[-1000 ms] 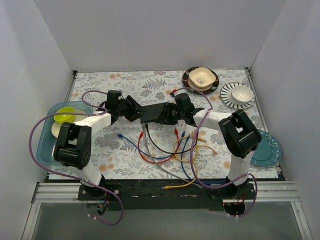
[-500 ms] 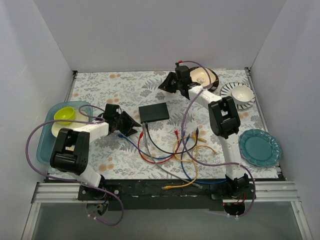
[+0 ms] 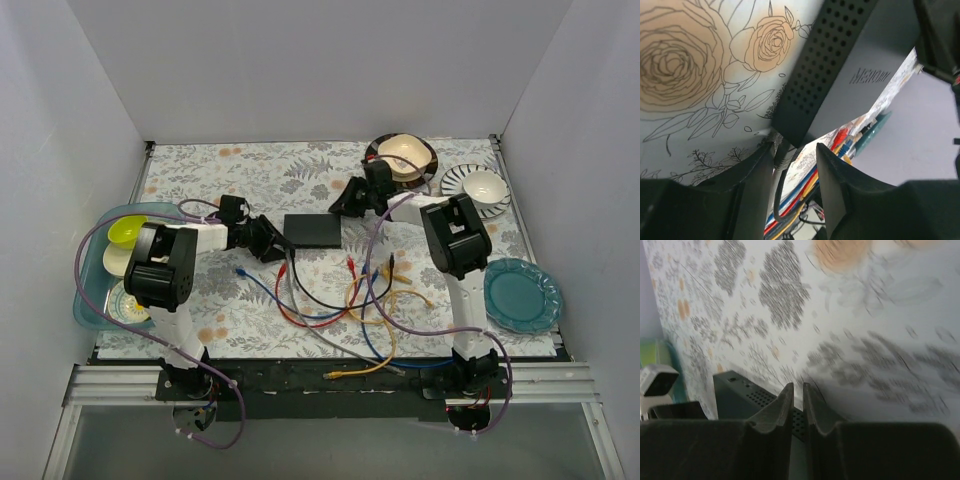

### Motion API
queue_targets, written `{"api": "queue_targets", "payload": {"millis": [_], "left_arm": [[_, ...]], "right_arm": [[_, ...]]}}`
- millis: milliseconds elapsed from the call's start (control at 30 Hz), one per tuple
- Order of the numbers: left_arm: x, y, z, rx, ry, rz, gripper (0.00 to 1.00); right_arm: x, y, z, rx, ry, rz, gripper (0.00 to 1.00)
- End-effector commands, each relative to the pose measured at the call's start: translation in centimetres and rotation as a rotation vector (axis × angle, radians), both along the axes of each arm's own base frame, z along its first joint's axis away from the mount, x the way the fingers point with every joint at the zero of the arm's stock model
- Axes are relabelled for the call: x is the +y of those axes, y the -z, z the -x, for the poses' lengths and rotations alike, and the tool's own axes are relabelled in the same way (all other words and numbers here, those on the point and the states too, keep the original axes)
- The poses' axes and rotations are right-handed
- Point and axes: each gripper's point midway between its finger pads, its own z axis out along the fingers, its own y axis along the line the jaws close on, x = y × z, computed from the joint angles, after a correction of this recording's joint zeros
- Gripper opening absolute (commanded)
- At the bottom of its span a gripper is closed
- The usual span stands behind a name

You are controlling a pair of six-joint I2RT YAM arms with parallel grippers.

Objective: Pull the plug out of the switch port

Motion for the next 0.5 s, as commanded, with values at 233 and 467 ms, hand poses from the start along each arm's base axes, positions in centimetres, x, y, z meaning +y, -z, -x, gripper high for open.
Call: {"api": "queue_targets", "payload": {"millis": [233, 467], "left_arm": [[-0.4, 1.3, -1.6, -0.022, 0.011, 0.0, 0.4], [0.5, -3.4, -4.7, -0.165, -0.075, -0.055, 0.44]], "right_arm": [[-3.9, -0.1, 10.7, 0.086, -0.075, 0.0, 0.19], [-5.6, -8.9, 7.8, -0.163, -0.005, 0.061, 0.27]]}}
